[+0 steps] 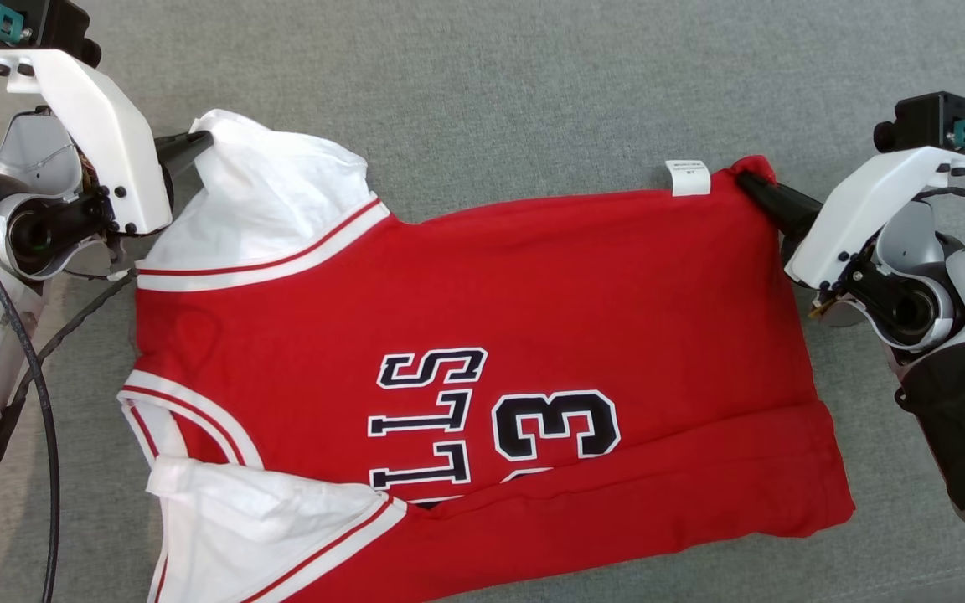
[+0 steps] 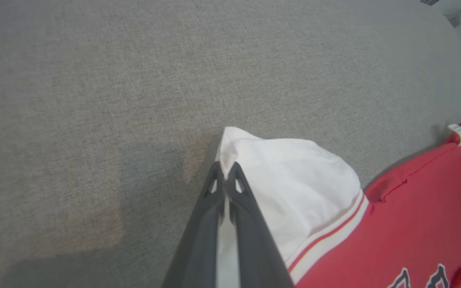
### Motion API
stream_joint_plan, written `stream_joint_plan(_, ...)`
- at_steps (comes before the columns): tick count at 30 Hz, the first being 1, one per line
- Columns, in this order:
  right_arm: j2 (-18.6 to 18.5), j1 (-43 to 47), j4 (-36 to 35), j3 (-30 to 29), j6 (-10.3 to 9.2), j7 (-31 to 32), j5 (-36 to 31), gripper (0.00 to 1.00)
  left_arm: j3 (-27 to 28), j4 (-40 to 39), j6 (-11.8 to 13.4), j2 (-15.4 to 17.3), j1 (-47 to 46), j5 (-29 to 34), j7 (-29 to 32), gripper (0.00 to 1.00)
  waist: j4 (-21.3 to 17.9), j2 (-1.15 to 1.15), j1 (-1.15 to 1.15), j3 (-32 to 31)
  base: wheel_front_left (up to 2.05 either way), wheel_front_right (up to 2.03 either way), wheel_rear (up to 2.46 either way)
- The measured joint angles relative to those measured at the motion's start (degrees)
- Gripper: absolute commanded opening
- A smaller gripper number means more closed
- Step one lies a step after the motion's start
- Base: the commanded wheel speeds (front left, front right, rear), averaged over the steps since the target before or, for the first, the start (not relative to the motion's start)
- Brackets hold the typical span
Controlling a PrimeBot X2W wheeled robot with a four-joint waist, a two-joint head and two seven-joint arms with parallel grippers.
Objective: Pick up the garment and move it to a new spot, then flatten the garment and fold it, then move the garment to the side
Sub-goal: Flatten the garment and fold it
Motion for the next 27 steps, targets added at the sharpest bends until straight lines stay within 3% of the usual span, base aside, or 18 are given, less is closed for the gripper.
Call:
stream_joint_plan(16,-2.4,3.6,2.8,2.0,0.00,-7.7,3.5,0.00,-0.4,-3.2,-0.9,1.0,4.2,-2.7,-1.4,0.00,1.9,0.00,0.00,-7.6,0.00,0.00,0.00)
stream_joint_plan(27,-5.1,7.5,1.7,4.9,0.00,-7.2,6.3,0.00,-3.3,-14.4,-1.2,5.8,10.2,-7.2,7.8,0.00,3.4,0.00,0.00,-12.4,0.00,0.00,0.00)
